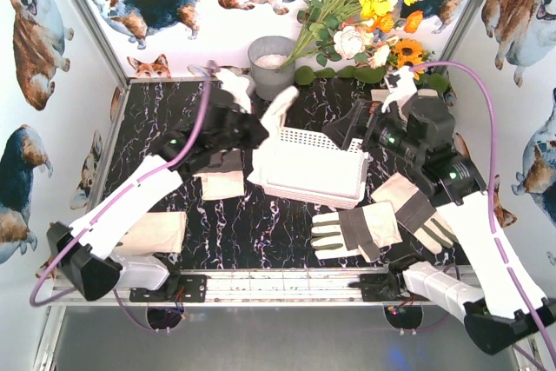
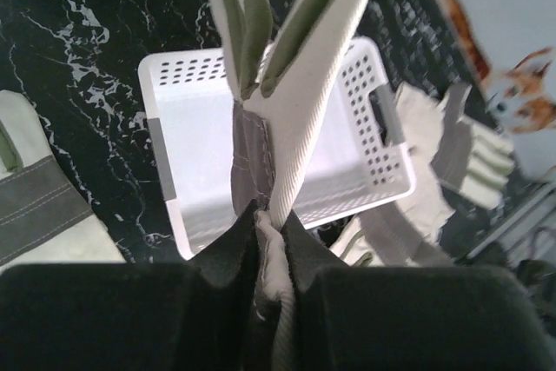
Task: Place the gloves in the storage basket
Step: Pair the glove with the glove.
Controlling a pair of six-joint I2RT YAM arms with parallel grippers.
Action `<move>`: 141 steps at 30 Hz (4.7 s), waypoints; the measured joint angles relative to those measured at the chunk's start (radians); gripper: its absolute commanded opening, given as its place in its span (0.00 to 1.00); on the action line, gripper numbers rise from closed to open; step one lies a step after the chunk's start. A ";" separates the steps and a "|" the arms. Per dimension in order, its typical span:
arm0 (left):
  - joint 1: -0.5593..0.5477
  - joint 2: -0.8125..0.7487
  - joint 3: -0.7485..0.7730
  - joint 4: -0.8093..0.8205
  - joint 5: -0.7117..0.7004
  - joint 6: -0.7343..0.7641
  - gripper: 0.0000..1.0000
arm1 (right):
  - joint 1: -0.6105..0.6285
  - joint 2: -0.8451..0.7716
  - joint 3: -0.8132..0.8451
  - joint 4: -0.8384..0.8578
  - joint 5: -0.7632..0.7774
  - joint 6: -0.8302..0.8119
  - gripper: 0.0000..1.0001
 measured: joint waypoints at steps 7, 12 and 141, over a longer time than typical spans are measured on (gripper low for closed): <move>0.111 -0.072 -0.086 0.164 0.134 -0.186 0.00 | -0.019 -0.051 -0.151 0.158 -0.063 0.146 0.97; 0.134 -0.085 -0.152 0.304 0.202 -0.307 0.00 | -0.019 -0.025 -0.297 0.323 -0.145 0.288 0.96; 0.686 0.296 -0.446 0.364 0.205 -0.101 0.00 | 0.431 1.281 0.513 0.303 0.298 0.108 0.00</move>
